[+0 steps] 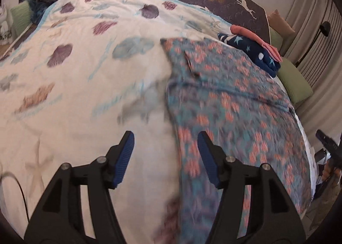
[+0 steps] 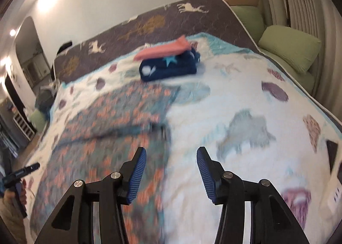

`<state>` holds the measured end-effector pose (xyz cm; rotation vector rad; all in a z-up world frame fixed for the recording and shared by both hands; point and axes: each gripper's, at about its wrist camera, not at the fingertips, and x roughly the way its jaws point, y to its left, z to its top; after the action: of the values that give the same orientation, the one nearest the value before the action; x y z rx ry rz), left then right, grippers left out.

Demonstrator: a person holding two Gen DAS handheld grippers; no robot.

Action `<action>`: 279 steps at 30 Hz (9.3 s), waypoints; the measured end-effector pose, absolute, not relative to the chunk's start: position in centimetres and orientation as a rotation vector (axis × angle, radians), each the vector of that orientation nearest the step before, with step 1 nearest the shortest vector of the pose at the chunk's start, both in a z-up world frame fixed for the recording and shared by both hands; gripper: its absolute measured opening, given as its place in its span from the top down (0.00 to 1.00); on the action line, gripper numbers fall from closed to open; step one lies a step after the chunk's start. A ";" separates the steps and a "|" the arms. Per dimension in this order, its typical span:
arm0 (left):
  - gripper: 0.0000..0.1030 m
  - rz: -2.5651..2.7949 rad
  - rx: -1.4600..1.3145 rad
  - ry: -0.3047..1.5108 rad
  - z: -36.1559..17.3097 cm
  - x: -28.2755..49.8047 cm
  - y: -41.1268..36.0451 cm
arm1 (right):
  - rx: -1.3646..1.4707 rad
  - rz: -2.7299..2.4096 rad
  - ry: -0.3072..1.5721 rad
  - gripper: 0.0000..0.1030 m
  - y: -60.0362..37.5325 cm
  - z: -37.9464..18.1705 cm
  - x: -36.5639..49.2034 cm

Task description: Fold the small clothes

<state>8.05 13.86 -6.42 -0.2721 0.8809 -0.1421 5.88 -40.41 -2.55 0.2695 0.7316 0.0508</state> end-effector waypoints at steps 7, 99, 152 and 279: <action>0.39 -0.216 -0.321 0.905 -8.2 2.1 13.3 | 0.268 0.081 0.840 0.47 -38.6 -5.0 0.7; 0.92 -0.447 -0.429 0.799 -3.8 -11.9 12.4 | 0.730 0.335 0.791 0.96 -42.1 -4.2 -12.6; 0.90 -0.209 -0.358 0.909 -7.4 34.6 11.8 | 0.533 0.119 0.908 0.92 -40.8 -7.2 36.5; 0.77 -0.234 -0.137 0.885 -4.6 0.4 8.0 | 0.324 0.012 0.888 0.93 -36.6 -5.4 4.5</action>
<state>0.39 7.99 -4.56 -0.1371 0.8846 -0.2340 4.49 -36.57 -5.45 0.3242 0.8877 0.0123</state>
